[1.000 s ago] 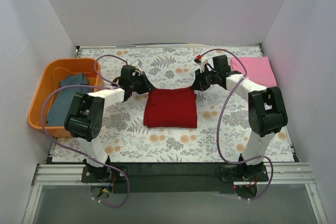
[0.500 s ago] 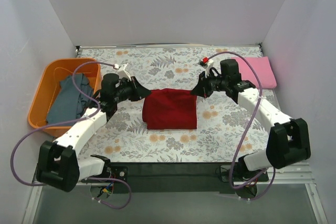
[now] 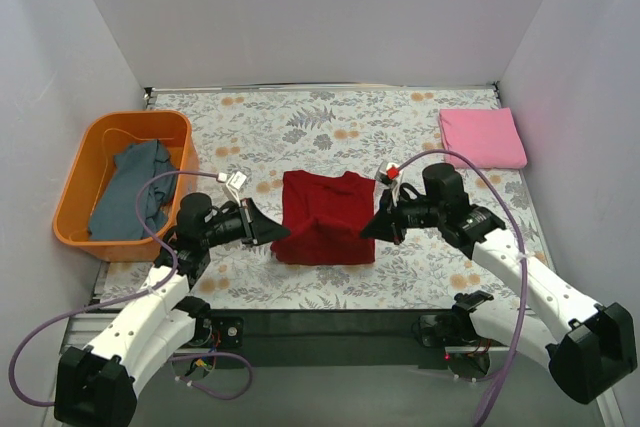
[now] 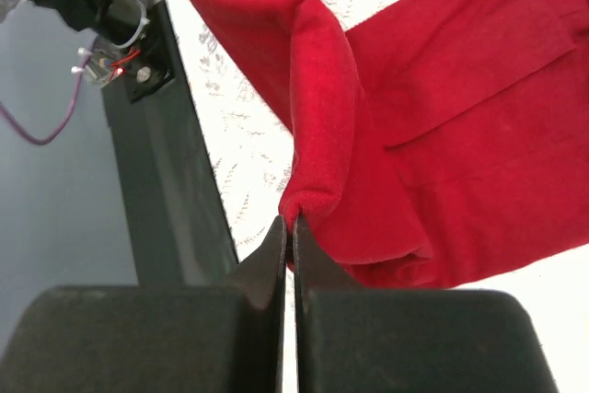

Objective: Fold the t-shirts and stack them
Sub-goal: Fold the tshirt

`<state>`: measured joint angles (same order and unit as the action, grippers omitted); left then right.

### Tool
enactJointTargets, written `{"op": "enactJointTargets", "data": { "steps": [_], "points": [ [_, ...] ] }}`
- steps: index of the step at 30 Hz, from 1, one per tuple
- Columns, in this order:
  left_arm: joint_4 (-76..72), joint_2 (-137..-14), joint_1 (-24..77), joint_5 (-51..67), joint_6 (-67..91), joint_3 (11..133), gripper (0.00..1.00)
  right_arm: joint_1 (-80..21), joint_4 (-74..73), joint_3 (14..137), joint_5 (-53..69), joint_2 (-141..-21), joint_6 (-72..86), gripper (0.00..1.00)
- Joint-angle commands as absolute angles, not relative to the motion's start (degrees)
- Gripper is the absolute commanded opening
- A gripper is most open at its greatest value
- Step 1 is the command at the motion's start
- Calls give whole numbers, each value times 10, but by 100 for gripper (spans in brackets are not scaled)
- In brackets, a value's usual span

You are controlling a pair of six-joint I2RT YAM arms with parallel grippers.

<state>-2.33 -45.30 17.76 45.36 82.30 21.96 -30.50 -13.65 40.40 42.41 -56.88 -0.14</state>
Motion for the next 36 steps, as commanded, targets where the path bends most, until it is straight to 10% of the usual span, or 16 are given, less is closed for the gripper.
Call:
{"op": "enactJointTargets", "data": {
  "steps": [1, 22, 36],
  "points": [
    [-62, -407, 179, 512, 872, 190, 0, -308, -129, 374, 450, -531, 12, 1],
    [-365, -443, 179, 610, 951, 166, 0, -309, -113, 332, 478, -464, -12, 1],
    [-24, -387, 179, 399, 901, 187, 0, -308, -113, 341, 380, -474, -4, 1]
  ]
}}
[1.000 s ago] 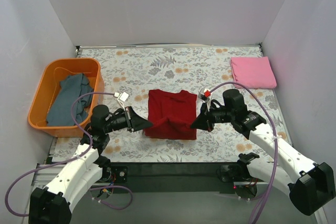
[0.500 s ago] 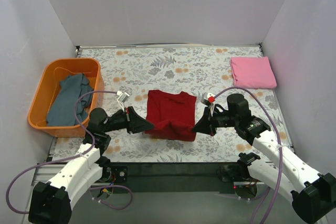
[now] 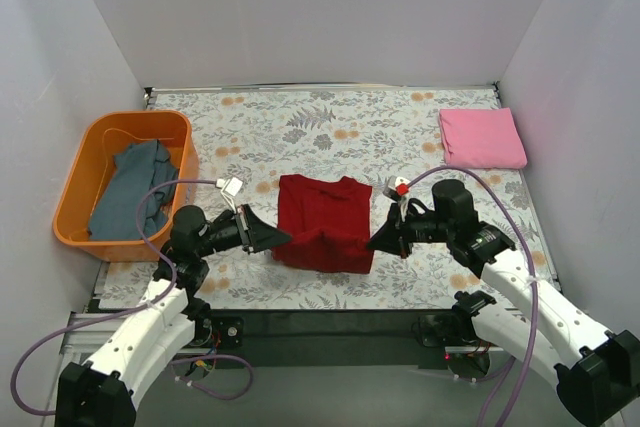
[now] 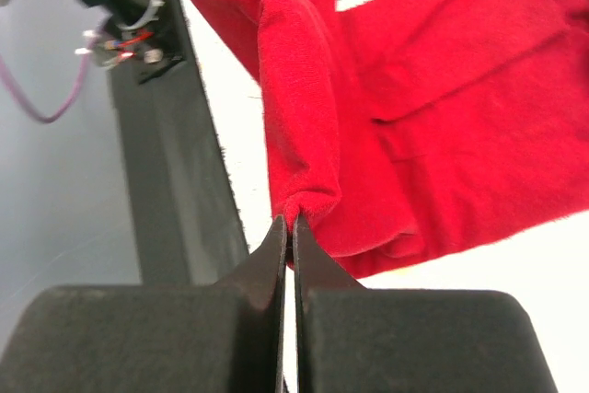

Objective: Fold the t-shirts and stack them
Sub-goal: Fold the tshirt

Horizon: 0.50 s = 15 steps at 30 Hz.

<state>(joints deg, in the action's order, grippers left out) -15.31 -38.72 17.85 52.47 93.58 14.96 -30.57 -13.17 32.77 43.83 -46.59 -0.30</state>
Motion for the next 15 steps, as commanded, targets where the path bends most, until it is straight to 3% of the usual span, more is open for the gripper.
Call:
{"op": "enactJointTargets", "data": {
  "steps": [1, 15],
  "points": [
    [-7, -394, 180, 373, 897, 193, 0, -308, -113, 347, 366, -487, -4, 1],
    [-140, -651, 177, 232, 860, 296, 0, -280, -85, 470, 212, -647, -19, 1]
  ]
}}
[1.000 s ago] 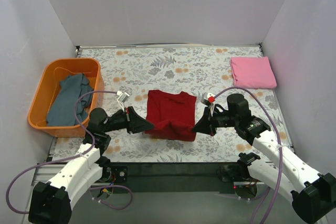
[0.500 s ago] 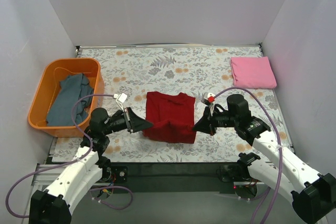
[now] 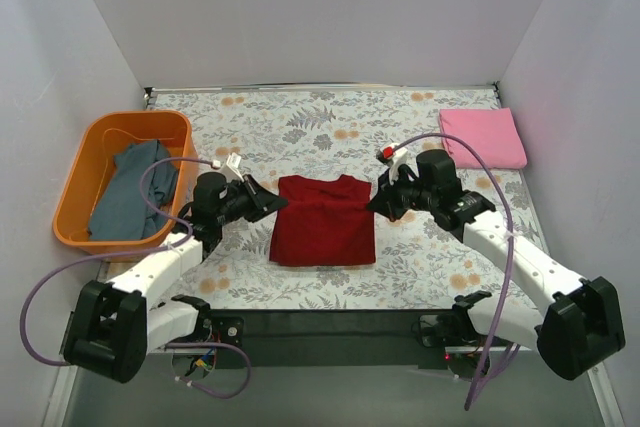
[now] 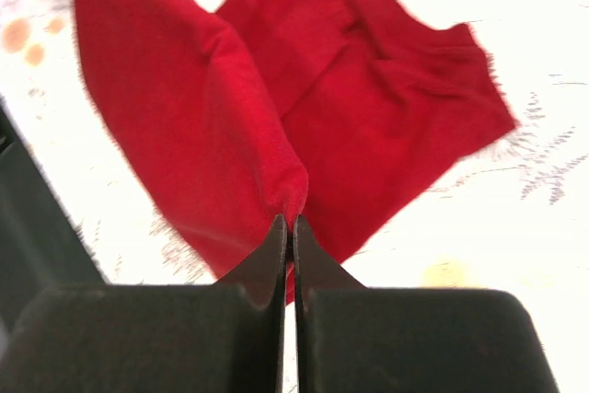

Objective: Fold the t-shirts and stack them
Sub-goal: Fold the tshirt

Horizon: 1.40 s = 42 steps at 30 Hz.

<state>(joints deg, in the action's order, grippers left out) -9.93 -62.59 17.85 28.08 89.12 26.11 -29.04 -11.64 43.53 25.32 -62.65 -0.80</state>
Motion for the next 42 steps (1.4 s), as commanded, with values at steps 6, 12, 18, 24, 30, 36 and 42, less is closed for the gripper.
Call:
{"op": "enactJointTargets", "data": {
  "steps": [6, 12, 18, 24, 30, 36, 42],
  "points": [
    [-195, -754, 172, 216, 848, 345, 0, -265, -61, 501, 180, -723, -30, 1],
    [-227, -820, 171, 200, 834, 375, 0, -246, -43, 551, 161, -780, -54, 1],
    [-262, -880, 170, 182, 848, 381, 0, -235, -22, 585, 169, -861, -64, 1],
    [-282, -926, 169, 157, 852, 399, 0, -229, -7, 613, 164, -941, -72, 1],
    [-287, -913, 168, 110, 849, 395, 0, -229, -6, 632, 156, -969, -79, 2],
    [-280, -912, 167, 73, 847, 388, 7, -229, -5, 642, 133, -981, -76, 12],
    [-250, -889, 167, 38, 836, 396, 59, -229, -5, 650, 128, -958, -27, 44]
  ]
}}
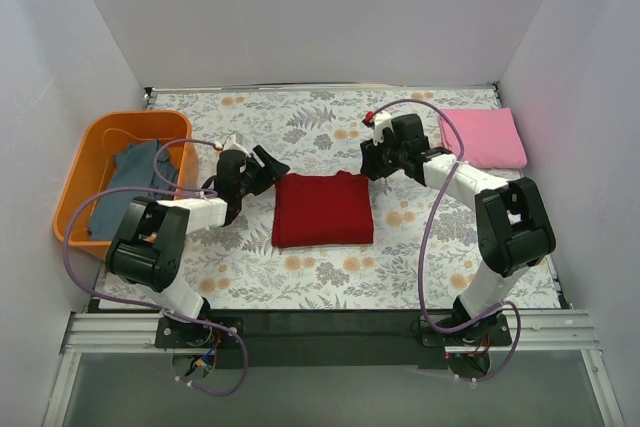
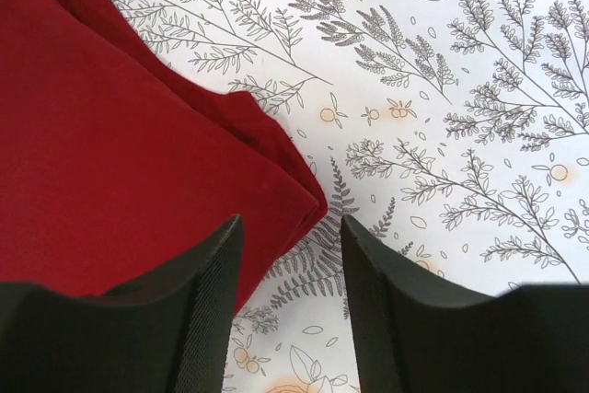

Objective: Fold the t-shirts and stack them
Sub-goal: Fold the tshirt

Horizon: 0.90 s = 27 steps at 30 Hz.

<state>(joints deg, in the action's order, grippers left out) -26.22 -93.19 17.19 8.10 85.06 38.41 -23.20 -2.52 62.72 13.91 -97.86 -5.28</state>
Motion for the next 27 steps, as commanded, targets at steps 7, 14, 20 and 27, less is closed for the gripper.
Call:
{"op": "enactJointTargets", "data": {
  "steps": [7, 14, 20, 27],
  "points": [
    [-150, -748, 193, 7, 845, 382, 64, -229, -5, 602, 211, -872, 82, 51],
    [-82, -688, 282, -19, 900, 329, 63, -229, 34, 506, 366, -836, 187, 51],
    [-87, -747, 294, -18, 924, 294, 39, -230, 73, 440, 434, -865, 207, 50],
    [-64, -794, 294, -66, 1050, 236, 1, -214, 90, 410, 431, -965, 192, 45]
  ]
}}
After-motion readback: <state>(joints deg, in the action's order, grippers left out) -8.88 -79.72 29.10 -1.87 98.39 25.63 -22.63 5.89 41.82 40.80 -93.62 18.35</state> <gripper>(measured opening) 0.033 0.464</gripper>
